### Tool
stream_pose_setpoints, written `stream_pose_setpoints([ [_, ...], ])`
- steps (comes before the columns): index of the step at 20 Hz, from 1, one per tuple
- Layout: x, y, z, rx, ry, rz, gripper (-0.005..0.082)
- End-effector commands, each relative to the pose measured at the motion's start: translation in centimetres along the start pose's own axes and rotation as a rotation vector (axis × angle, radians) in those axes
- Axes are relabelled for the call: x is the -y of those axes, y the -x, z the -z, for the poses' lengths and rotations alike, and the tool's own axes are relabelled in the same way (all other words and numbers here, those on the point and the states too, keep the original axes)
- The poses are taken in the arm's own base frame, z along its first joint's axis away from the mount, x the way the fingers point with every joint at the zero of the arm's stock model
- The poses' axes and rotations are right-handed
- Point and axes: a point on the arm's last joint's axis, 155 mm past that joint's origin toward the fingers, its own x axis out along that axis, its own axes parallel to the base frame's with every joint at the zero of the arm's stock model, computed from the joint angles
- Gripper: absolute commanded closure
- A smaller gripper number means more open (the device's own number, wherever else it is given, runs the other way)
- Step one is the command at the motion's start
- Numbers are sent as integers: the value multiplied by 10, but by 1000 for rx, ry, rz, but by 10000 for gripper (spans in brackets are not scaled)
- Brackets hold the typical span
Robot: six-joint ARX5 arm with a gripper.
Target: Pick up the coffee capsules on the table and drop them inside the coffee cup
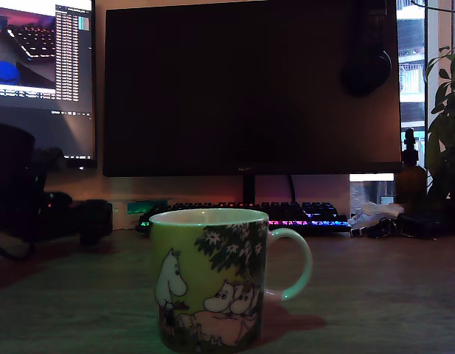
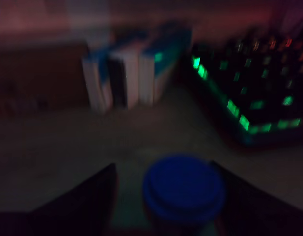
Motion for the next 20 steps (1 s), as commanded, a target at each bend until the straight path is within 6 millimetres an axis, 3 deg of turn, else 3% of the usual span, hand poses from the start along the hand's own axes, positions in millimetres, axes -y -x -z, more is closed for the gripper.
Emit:
stream_pose_setpoints([
  [1,1,-2,25,-69,1,4,220],
  [18,6,-2,27,-78,-2,33,221],
  [20,6,-2,26,-78,-2,32,315],
])
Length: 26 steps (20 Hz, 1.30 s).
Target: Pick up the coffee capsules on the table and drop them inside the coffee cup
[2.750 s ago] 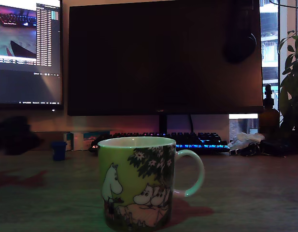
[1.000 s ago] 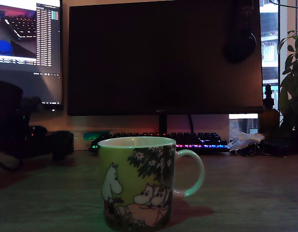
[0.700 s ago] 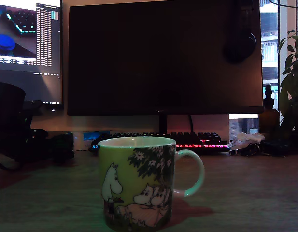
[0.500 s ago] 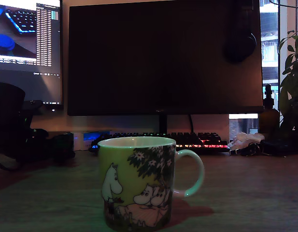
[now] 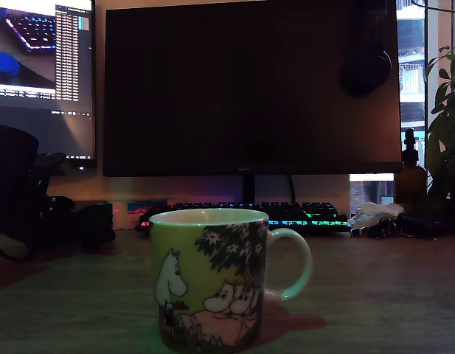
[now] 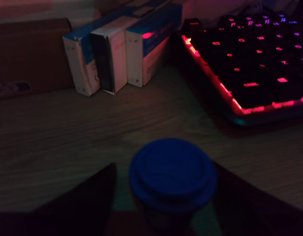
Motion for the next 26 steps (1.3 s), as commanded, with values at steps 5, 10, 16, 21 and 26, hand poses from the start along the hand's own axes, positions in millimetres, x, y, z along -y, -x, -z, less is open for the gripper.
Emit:
stream_pose_setpoints([
  [5,3,-1,23,-54,5,15,615],
  [10,3,-1,24,-59,6,14,663],
  [16,4,0,23,-62,7,16,663],
  [21,5,6,9,-71,8,16,662],
  [26,14,16,4,-127,22,52,662],
])
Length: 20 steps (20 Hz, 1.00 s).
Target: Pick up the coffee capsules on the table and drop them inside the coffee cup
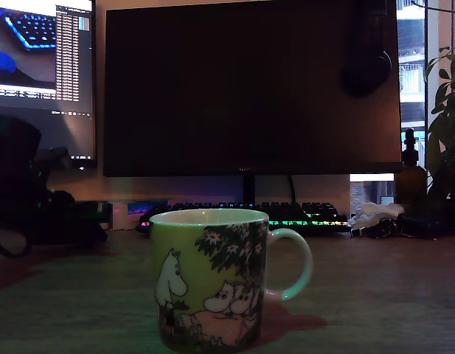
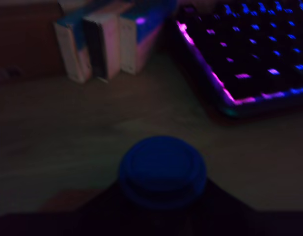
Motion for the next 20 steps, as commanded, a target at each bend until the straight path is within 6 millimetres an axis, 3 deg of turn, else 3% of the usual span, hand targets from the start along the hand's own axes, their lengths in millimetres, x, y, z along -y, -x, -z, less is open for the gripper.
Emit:
stream_pose_setpoints([
  [1,7,9,0,-23,0,21,662],
  [10,28,58,-34,-52,5,49,662],
  [13,42,79,-59,-26,-10,65,662],
  [20,80,127,-80,-46,-40,120,662],
])
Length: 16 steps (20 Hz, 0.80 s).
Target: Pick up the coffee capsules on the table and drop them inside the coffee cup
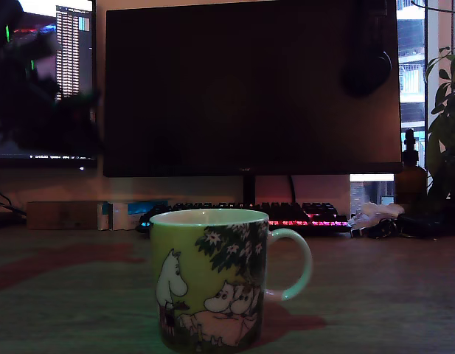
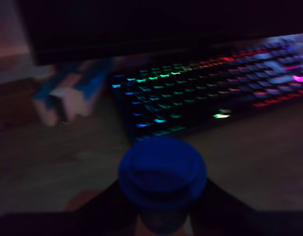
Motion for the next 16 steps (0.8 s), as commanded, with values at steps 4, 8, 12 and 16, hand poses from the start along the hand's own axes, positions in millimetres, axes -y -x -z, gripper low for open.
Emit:
stream_pose_setpoints([
  [4,22,35,-10,14,-28,28,662],
  [8,29,61,-14,14,-51,30,662],
  [12,34,82,-23,45,-57,31,662],
  [16,39,92,-23,45,-58,39,662],
])
